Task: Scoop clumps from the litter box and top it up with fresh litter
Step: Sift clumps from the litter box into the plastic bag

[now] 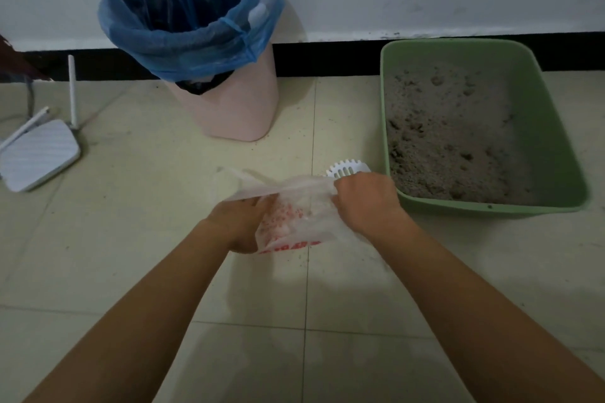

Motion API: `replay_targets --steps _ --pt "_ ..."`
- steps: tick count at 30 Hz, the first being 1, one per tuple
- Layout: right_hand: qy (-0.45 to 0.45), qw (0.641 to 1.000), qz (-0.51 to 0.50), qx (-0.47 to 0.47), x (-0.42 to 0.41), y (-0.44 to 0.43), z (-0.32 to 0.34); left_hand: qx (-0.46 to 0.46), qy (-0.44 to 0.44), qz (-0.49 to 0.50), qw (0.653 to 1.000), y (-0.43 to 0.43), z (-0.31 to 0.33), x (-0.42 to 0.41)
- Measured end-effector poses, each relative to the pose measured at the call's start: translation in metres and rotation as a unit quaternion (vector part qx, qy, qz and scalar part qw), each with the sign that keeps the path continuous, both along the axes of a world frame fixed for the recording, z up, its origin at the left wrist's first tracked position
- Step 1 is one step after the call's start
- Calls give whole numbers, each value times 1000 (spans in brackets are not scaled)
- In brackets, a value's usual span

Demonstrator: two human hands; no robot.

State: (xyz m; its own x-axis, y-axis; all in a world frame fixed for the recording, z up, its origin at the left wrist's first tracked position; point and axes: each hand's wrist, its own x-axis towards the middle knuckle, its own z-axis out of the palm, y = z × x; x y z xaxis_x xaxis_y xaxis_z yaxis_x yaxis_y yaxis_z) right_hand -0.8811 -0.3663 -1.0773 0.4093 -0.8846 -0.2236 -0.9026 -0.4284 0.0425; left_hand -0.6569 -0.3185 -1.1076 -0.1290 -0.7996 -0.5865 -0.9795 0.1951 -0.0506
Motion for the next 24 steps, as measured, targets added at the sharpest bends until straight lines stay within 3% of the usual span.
replay_targets --steps 3,5,7,9,11,13,16,20,24 --pt "53 998 33 -28 3 -11 -11 82 20 17 996 1 -14 5" --pt "46 996 78 -1 5 -13 -20 107 84 53 989 3 -18 11" --pt "28 990 115 76 5 -12 -35 114 178 120 970 6 -21 15" --pt "-27 977 84 195 1 -13 -43 95 247 172 949 7 -21 18" --pt "-81 966 53 240 0 -16 -40 37 279 175 943 2 -16 18" --pt "-111 971 54 204 2 -22 -33 -34 257 132 957 -7 -5 15" --pt "-130 986 72 72 8 -31 -18 -109 151 66 980 -26 20 8" --pt "-123 988 74 -51 13 -31 -14 -186 78 9 979 -39 46 -6" --pt "-233 971 3 61 18 -31 -21 -255 78 -40 963 -38 41 -15"
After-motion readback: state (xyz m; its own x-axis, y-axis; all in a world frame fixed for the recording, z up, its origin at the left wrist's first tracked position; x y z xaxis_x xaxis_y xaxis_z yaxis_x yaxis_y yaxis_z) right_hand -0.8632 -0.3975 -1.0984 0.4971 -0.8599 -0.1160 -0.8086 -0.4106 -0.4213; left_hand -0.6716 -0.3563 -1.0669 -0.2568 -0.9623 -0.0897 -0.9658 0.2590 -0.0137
